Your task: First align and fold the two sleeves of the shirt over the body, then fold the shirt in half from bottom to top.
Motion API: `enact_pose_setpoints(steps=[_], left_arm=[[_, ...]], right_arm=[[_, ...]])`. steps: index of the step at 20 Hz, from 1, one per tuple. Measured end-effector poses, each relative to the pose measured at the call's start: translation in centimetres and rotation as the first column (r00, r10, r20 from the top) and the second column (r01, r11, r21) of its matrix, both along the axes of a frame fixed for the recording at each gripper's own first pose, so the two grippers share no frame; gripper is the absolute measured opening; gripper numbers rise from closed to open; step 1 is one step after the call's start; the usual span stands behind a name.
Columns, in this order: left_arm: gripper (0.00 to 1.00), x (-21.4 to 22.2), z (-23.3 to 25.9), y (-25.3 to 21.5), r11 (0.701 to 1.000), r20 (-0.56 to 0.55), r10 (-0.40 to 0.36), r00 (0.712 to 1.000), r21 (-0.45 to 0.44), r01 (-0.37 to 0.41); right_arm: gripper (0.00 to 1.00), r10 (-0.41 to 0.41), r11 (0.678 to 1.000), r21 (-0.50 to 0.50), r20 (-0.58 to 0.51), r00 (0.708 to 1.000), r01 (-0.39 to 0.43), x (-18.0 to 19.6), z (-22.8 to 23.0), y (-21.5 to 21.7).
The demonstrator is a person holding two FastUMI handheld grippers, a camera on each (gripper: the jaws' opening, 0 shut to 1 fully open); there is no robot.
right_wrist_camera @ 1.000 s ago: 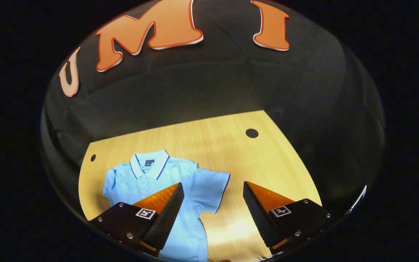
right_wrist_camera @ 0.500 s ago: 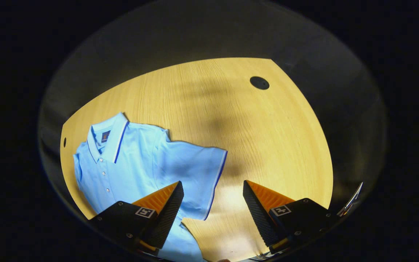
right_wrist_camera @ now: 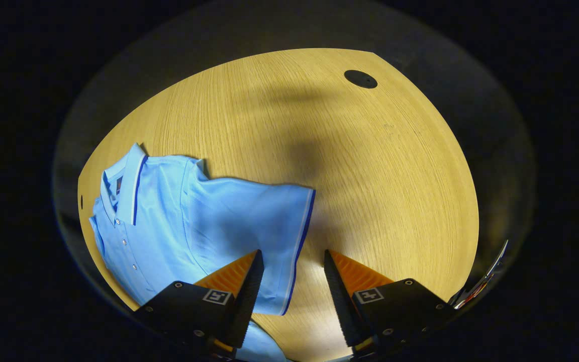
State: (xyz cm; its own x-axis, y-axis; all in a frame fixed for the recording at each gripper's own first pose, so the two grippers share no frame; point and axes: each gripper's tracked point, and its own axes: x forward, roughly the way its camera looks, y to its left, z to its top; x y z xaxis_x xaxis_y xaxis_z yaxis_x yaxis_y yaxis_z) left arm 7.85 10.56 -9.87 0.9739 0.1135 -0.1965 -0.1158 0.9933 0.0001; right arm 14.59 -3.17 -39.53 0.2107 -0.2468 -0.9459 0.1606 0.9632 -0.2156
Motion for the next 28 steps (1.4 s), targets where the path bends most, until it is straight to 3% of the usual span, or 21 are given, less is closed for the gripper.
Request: enact_pose_setpoints(steps=[1, 2, 4, 5, 10, 15, 19, 24, 28], left_arm=[[1.0, -0.2, 0.1, 0.0, 1.0, -0.001, 0.004, 1.0, -0.001, -0.004], [1.0, -0.3, -0.1, -0.1, 1.0, -0.003, 0.008, 1.0, -0.002, -0.008], [1.0, -0.6, -0.3, -0.4, 1.0, -0.01, 0.021, 1.0, -0.011, -0.021], [1.0, -0.8, -0.4, -0.5, 1.0, -0.013, 0.024, 1.0, -0.013, -0.025], [1.0, -0.7, -0.7, -0.2, 1.0, -0.017, 0.025, 1.0, -0.017, -0.025], [1.0, 0.9, 0.3, 0.4, 0.999, -0.012, -0.046, 0.999, -0.002, 0.046], [1.0, 1.9, 0.5, 1.6, 0.994, -0.019, -0.108, 0.994, 0.013, 0.108], [1.0, 2.6, 0.7, 5.4, 0.992, -0.017, -0.127, 0.992, 0.013, 0.127], [1.0, 2.7, -0.9, 8.7, 0.994, -0.04, -0.107, 0.993, 0.003, 0.107]], right_arm=[[0.7, 0.008, 1.0, -0.001, 0.005, 1.0, -0.008, 0.2, 0.0, -0.1], [0.54, 0.006, 1.0, 0.001, 0.008, 1.0, -0.006, 0.2, 0.1, -0.3], [0.09, -0.005, 1.0, 0.004, 0.015, 1.0, 0.005, 0.3, 0.2, 0.2], [0.04, 0.01, 1.0, 0.001, 0.02, 1.0, -0.01, 0.3, 0.2, 0.2], [0.01, 0.049, 0.999, 0.009, 0.094, 0.994, -0.05, 1.1, 2.5, 1.3], [0.01, 0.133, 0.991, -0.014, 0.211, 0.969, -0.133, 1.6, 8.1, 4.6], [0.0, 0.225, 0.974, -0.077, 0.276, 0.934, -0.212, 1.6, 10.5, 9.3], [0.0, 0.321, 0.947, -0.098, 0.294, 0.9, -0.305, 0.9, 11.3, 16.0], [0.01, 0.351, 0.933, -0.029, 0.3, 0.887, -0.36, 0.3, 10.1, 22.0]])
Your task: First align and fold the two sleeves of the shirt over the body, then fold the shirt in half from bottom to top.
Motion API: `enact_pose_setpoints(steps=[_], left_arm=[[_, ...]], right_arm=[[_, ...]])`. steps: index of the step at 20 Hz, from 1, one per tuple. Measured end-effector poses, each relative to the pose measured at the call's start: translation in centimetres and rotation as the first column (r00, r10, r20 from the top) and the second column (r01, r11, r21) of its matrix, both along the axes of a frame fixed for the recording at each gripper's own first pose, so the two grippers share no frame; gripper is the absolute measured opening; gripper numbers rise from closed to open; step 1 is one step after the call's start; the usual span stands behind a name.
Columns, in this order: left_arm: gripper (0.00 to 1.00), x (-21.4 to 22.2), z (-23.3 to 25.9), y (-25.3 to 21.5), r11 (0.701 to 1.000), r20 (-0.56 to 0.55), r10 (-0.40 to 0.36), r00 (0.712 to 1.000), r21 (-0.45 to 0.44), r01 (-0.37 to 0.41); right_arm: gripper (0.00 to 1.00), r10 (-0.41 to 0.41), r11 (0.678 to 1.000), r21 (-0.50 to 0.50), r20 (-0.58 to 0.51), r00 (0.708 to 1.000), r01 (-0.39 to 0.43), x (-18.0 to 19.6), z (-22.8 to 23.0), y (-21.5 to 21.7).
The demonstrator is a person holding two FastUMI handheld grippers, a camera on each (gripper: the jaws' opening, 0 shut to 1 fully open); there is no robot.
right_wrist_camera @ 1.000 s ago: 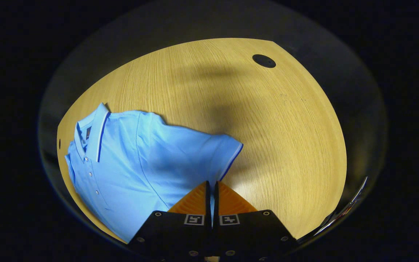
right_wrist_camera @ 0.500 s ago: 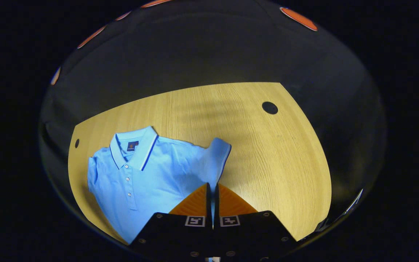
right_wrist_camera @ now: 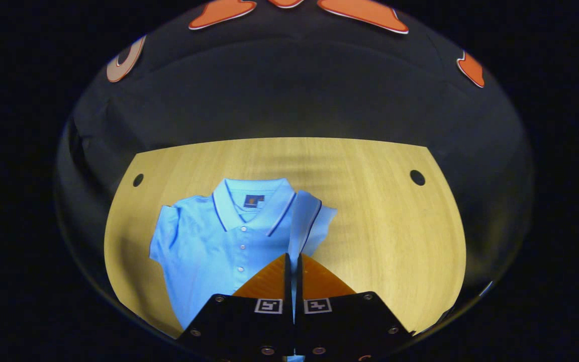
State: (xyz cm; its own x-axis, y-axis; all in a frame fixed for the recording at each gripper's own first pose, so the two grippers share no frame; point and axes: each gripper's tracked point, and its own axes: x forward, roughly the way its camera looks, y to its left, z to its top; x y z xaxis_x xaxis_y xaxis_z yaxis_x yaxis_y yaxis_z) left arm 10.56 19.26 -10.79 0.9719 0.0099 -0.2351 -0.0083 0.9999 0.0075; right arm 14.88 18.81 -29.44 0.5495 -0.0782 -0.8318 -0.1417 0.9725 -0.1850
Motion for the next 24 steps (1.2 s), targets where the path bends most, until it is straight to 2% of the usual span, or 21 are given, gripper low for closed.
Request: enact_pose_setpoints(steps=[4, 5, 6, 7, 8, 9, 11, 13, 16, 19, 21, 23, 24], left_arm=[[1.0, 0.2, -0.6, 2.5, 0.999, -0.006, 0.026, 1.0, 0.024, -0.026], [1.0, 0.3, -0.8, 2.7, 0.999, -0.012, 0.028, 1.0, 0.02, -0.027], [1.0, 0.3, -1.2, 2.9, 0.999, -0.02, 0.029, 0.999, 0.014, -0.029], [1.0, 0.5, -1.6, 2.9, 0.999, -0.031, 0.031, 0.999, 0.007, -0.031], [1.0, 0.7, -1.9, 2.8, 1.0, -0.039, 0.031, 0.999, 0.003, -0.031], [1.0, 1.2, -2.4, 2.4, 1.0, -0.05, 0.028, 0.998, -0.002, -0.028], [1.0, 1.7, -3.2, 1.4, 1.0, -0.072, 0.017, 0.997, -0.024, -0.019], [1.0, 2.6, -3.1, -0.4, 0.999, -0.077, -0.01, 0.997, -0.045, 0.007], [1.0, 4.7, -2.8, -3.7, 0.997, -0.107, -0.069, 0.992, -0.041, 0.065], [1.0, 6.3, -4.7, -6.7, 0.993, -0.182, -0.107, 0.977, -0.066, 0.097], [1.0, 8.1, -7.4, -7.9, 0.99, -0.267, -0.135, 0.954, -0.064, 0.122], [1.0, 9.2, -9.9, -9.0, 0.987, -0.364, -0.164, 0.917, -0.065, 0.15], [1.0, 9.7, -11.5, -10.1, 0.982, -0.433, -0.188, 0.881, -0.083, 0.169]], right_arm=[[0.04, 0.049, 0.994, 0.1, -0.062, 0.997, -0.042, -1.2, -2.0, 4.7], [0.06, 0.066, 0.989, 0.135, -0.068, 0.995, -0.056, -1.5, -2.1, 5.9], [0.15, 0.081, 0.982, 0.173, -0.069, 0.994, -0.068, -1.5, -1.9, 7.2], [0.35, 0.093, 0.975, 0.211, -0.068, 0.993, -0.076, -1.8, -1.7, 8.4], [0.39, 0.093, 0.971, 0.227, -0.069, 0.993, -0.075, -2.1, -1.6, 8.6], [0.63, 0.092, 0.97, 0.23, -0.061, 0.994, -0.076, -2.1, -1.2, 8.5], [0.97, 0.107, 0.969, 0.222, 0.009, 0.994, -0.106, -1.1, 0.6, 7.9], [0.98, 0.105, 0.967, 0.223, 0.085, 0.991, -0.122, 0.0, 2.5, 7.3], [0.98, 0.094, 0.949, 0.277, 0.199, 0.976, -0.148, 1.1, 6.2, 6.9], [0.98, 0.104, 0.947, 0.277, 0.214, 0.971, -0.162, 0.9, 7.9, 4.9], [0.98, 0.099, 0.95, 0.27, 0.207, 0.973, -0.154, 0.8, 8.1, 3.2], [0.98, 0.091, 0.948, 0.282, 0.196, 0.976, -0.146, 0.5, 8.4, 2.1], [0.98, 0.086, 0.948, 0.286, 0.196, 0.977, -0.14, 0.5, 8.4, 1.5]])
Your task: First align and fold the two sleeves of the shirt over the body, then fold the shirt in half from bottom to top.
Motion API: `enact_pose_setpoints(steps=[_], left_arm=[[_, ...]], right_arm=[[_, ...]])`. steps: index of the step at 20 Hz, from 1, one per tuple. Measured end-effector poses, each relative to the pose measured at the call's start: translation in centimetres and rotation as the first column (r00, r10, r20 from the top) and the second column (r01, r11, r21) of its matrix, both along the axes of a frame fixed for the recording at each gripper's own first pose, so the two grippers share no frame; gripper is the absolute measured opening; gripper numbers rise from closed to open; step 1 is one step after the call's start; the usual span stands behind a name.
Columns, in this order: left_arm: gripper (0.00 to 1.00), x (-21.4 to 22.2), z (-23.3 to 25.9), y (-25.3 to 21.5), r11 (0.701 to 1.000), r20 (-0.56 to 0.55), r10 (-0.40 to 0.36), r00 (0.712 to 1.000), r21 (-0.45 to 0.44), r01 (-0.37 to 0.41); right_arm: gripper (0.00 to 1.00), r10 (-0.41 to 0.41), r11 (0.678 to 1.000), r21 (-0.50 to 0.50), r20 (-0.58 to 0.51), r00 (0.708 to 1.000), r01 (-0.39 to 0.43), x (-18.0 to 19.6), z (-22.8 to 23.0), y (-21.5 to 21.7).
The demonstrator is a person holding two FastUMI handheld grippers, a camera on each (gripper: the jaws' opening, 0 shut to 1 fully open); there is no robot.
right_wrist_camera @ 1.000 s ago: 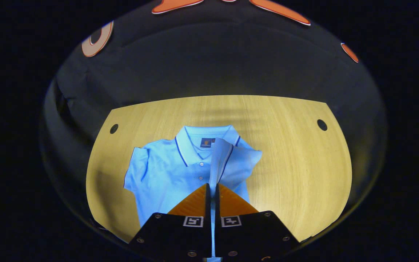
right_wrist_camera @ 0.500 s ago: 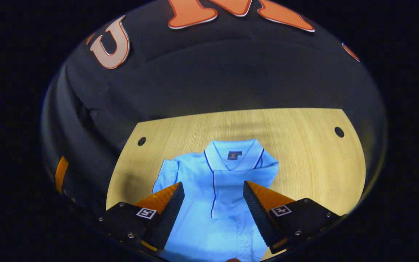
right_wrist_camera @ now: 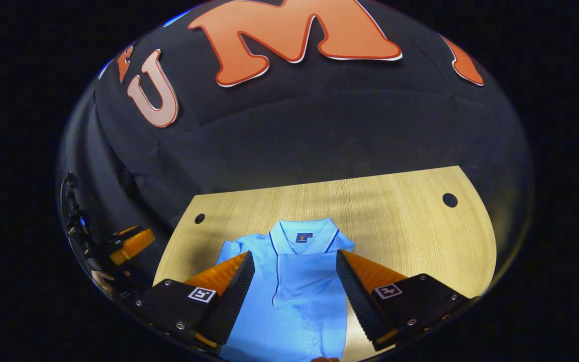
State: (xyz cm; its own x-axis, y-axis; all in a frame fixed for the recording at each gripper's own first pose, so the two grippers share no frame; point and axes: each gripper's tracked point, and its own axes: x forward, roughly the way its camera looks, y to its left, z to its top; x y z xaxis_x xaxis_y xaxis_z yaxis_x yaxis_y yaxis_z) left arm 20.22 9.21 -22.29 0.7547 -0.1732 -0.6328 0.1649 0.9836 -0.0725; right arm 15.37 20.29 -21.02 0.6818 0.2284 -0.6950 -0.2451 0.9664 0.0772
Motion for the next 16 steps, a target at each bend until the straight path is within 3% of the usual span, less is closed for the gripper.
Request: enact_pose_setpoints(steps=[4, 7, 11, 16], left_arm=[[1.0, -0.1, -6.7, -2.4, 0.999, -0.248, -0.038, 0.968, -0.017, 0.035], [1.0, 1.0, -12.1, -2.2, 0.998, -0.39, -0.037, 0.92, 0.03, 0.053], [1.0, 0.7, -16.8, -1.5, 0.998, -0.512, -0.012, 0.859, 0.053, 0.046], [1.0, 0.7, -19.8, -0.8, 0.994, -0.573, 0.017, 0.819, 0.099, 0.048]], right_arm=[[0.98, -0.016, 1.0, 0.004, -0.025, 1.0, 0.016, -0.9, 0.5, -2.8], [0.98, -0.032, 0.999, 0.01, -0.046, 0.998, 0.032, -1.7, 0.1, -4.8], [0.98, -0.06, 0.998, 0.024, -0.077, 0.995, 0.062, -2.3, -0.5, -6.2], [0.99, -0.083, 0.996, 0.02, -0.123, 0.989, 0.086, -3.1, -2.0, -7.8]])
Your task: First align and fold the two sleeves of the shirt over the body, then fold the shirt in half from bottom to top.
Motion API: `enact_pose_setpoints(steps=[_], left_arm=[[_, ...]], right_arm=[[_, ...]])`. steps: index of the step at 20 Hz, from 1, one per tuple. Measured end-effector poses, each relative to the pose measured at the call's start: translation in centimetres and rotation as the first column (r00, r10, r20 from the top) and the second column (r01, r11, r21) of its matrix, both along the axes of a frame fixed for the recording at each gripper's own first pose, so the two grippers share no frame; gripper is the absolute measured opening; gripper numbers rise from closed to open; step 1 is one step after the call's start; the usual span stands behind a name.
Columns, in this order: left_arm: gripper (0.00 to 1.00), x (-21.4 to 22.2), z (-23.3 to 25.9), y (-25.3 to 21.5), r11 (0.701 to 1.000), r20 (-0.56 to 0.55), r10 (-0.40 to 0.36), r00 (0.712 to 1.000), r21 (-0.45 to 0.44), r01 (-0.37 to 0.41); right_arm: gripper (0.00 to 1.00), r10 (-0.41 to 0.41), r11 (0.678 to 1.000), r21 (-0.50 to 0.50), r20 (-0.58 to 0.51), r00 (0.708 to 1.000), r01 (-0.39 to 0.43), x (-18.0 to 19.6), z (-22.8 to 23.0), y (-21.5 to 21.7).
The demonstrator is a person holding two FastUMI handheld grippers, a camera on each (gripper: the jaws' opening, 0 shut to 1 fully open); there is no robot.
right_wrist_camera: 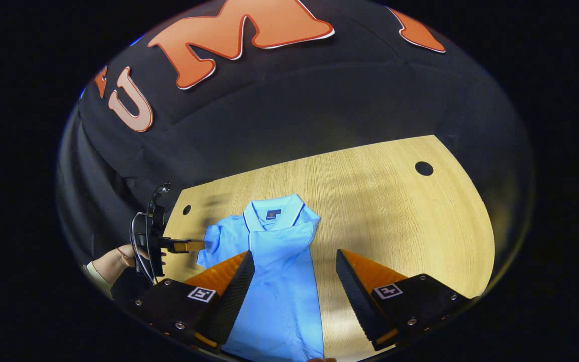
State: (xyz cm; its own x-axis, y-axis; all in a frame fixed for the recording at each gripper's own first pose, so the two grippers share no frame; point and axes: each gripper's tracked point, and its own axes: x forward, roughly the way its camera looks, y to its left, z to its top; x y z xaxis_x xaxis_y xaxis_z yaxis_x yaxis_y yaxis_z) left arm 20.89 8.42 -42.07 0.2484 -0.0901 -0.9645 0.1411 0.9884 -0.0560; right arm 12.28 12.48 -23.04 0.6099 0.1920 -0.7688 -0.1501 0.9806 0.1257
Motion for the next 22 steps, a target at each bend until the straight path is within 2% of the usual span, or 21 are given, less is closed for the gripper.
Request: enact_pose_setpoints(steps=[10, 11, 13, 15, 16, 17, 22], left_arm=[[0.98, -0.2, -1.2, 0.1, 0.998, -0.047, -0.01, 0.999, 0.062, 0.013], [0.92, -0.3, -1.4, -0.2, 0.998, -0.038, -0.004, 0.999, 0.059, 0.006], [0.39, -0.3, -1.6, -0.8, 0.999, -0.013, 0.006, 1.0, 0.05, -0.005], [0.14, -0.4, -1.2, -0.6, 0.998, -0.018, 0.016, 1.0, 0.059, -0.015], [0.14, -0.9, -1.1, -0.7, 0.998, -0.03, 0.017, 0.999, 0.06, -0.015], [0.06, -1.0, -0.8, -0.9, 0.997, -0.037, 0.009, 0.999, 0.074, -0.006], [0.06, 0.5, 3.8, -3.4, 0.991, 0.068, -0.093, 0.993, 0.103, 0.086]], right_arm=[[0.99, -0.007, 1.0, -0.001, -0.002, 1.0, 0.007, -0.6, 0.3, -0.1], [0.99, -0.007, 1.0, -0.007, -0.001, 1.0, 0.007, -0.6, 0.3, -0.3], [0.99, -0.009, 1.0, 0.004, -0.001, 1.0, 0.009, -0.9, 0.3, -0.3], [0.98, -0.014, 1.0, 0.008, -0.001, 1.0, 0.014, -1.0, 0.3, -0.4], [0.98, -0.017, 1.0, 0.005, 0.002, 1.0, 0.017, -1.1, 0.3, -0.6], [0.98, -0.019, 1.0, 0.0, 0.007, 1.0, 0.019, -1.0, 0.4, -0.8], [0.98, -0.017, 1.0, 0.013, 0.024, 1.0, 0.016, -1.3, 1.3, -1.1]])
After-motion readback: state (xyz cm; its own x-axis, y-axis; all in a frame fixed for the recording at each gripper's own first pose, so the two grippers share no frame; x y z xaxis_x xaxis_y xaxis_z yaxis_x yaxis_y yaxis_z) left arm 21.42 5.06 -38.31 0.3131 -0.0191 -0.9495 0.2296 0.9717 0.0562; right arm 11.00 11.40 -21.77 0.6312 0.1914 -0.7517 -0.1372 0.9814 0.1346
